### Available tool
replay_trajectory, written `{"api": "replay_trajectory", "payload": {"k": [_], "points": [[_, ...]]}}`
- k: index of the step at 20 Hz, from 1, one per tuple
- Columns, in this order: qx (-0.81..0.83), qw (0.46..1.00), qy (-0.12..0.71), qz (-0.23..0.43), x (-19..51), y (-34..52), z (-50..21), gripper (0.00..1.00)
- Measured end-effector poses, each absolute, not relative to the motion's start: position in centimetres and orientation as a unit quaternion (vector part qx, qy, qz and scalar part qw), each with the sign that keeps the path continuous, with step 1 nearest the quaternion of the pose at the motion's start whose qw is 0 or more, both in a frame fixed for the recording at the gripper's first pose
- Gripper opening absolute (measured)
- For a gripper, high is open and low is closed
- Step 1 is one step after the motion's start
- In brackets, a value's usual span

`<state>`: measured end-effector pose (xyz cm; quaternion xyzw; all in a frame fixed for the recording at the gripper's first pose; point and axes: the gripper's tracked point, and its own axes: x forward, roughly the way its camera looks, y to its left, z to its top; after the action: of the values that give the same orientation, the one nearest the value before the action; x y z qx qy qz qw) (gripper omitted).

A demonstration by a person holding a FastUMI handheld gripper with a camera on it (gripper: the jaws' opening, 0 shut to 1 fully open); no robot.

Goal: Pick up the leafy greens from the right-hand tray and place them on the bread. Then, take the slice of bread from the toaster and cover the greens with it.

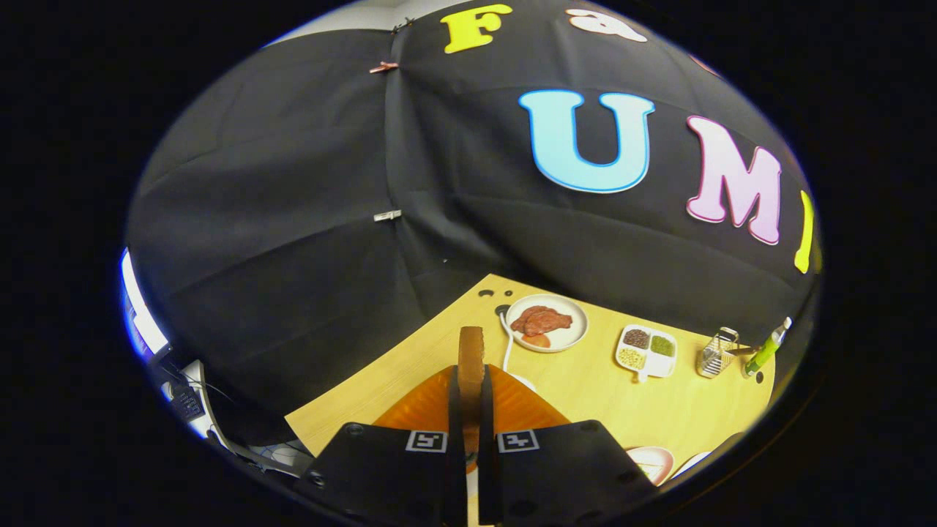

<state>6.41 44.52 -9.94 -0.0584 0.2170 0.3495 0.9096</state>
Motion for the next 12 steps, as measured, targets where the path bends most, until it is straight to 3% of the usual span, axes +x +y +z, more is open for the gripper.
{"api": "replay_trajectory", "payload": {"k": [6,12], "points": [[-0.023,0.925,0.223,0.307,9.2,36.4,-9.3,0.10],[0.013,0.925,0.269,0.269,9.2,26.7,-13.7,0.10]]}}
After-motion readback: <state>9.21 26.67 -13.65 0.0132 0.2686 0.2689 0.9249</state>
